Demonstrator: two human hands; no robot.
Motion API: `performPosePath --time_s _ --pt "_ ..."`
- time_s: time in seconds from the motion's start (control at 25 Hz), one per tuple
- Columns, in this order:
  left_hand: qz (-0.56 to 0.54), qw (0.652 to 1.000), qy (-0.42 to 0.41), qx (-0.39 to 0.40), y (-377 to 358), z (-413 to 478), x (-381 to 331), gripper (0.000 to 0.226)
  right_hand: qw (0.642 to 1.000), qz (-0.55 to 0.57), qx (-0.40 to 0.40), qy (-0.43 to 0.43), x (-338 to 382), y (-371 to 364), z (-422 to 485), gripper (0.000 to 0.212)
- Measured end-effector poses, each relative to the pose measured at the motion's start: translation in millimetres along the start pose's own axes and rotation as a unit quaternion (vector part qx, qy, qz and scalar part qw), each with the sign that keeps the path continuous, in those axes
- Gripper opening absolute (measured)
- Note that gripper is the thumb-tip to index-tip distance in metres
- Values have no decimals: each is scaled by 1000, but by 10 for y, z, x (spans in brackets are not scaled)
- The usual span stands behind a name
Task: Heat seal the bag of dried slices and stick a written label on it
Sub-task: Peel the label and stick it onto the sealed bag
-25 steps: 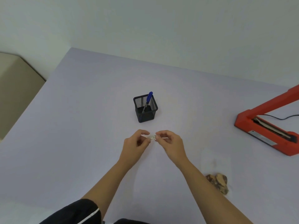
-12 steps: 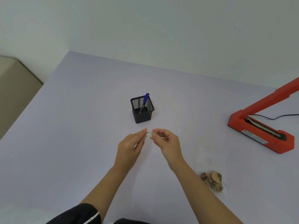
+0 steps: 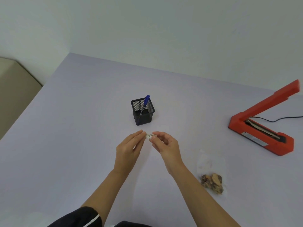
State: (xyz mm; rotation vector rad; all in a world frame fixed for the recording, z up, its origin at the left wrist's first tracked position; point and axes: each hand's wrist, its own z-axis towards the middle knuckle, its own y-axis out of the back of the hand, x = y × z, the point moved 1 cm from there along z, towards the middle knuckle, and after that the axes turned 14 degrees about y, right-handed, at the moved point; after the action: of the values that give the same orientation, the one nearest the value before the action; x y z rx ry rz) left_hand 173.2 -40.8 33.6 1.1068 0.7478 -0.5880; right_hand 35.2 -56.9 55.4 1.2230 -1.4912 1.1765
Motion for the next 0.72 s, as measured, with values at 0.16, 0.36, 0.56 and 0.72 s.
performPosePath --time_s 0.16,0.36,0.56,0.72 --pt "4 1000 4 -12 6 9 -38 29 1000 18 -3 4 38 -12 3 11" --pt "-2 1000 2 -27 18 22 -76 28 1000 22 -3 15 72 -34 -18 11" --pt "-75 992 91 45 28 85 -114 9 1000 7 9 27 83 5 -20 15" --pt "-143 944 227 192 78 132 -125 18 993 -79 66 55 70 81 -2 19"
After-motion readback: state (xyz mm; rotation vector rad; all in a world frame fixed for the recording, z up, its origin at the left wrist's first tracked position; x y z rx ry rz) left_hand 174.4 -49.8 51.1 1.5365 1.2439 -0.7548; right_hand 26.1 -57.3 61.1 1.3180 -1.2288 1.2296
